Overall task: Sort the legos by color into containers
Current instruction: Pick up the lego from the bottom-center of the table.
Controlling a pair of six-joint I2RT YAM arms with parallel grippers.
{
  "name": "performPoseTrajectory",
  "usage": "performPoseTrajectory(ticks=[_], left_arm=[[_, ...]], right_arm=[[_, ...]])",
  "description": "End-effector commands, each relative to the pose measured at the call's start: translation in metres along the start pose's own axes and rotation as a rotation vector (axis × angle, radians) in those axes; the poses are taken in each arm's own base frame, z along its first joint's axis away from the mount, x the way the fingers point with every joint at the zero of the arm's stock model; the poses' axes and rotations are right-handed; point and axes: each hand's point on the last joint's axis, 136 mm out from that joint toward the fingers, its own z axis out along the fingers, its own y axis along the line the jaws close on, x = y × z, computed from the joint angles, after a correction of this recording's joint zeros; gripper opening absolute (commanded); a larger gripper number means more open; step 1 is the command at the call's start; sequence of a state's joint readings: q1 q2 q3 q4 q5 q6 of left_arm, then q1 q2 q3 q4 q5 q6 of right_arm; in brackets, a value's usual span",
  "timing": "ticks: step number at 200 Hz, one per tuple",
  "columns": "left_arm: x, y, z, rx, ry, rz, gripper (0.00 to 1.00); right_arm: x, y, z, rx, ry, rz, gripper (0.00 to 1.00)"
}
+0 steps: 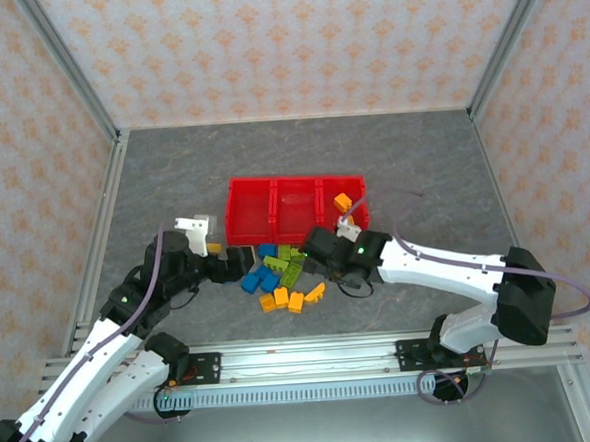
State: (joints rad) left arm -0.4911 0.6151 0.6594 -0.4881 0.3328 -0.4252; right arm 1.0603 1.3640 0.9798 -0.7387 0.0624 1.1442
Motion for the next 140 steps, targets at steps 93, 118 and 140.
performPoseTrajectory(ticks=[93,118,140], left_arm=[[0.001,-0.031,-0.009,0.168,0.001,0.060,0.99],[-0.002,-0.025,-0.011,0.130,-0.018,0.041,0.99],[-0.002,-0.024,-0.010,0.124,-0.018,0.041,0.99]], right_arm=[[0.053,-0.001,0.051,0.189,0.004,0.102,0.75],[0.054,-0.004,0.057,0.200,-0.009,0.118,0.72],[0.053,-0.008,0.063,0.209,-0.024,0.122,0.69]])
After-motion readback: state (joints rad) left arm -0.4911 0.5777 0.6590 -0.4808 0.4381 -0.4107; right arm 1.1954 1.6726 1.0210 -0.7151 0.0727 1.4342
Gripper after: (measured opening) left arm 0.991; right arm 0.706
